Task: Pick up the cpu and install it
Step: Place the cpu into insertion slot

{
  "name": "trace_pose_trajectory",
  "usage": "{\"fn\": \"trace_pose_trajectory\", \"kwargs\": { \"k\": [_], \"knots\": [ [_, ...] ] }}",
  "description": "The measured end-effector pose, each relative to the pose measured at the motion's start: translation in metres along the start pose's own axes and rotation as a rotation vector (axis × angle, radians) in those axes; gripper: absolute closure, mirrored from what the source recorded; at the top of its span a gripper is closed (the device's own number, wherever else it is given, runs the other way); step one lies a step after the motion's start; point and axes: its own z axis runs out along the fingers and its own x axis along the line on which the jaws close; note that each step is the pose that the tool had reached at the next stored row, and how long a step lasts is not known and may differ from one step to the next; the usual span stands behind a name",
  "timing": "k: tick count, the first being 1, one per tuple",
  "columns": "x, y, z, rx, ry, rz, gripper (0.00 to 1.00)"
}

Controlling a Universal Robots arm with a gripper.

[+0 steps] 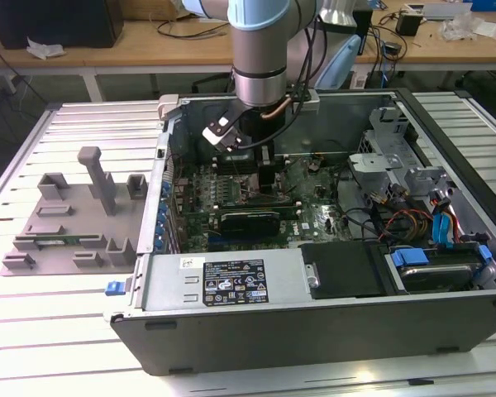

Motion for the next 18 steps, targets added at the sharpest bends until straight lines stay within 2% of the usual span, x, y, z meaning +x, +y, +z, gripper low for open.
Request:
{"fn": "trace_pose_trajectory", "kwargs": {
  "k": [8,18],
  "knots": [
    [0.0016,-0.0026,0.0043,0.0,0.0,0.0,0.45],
    [-0.0001,-0.003,0.0107,0.0001,-0.0001,0.0,0.45]
  ]
}}
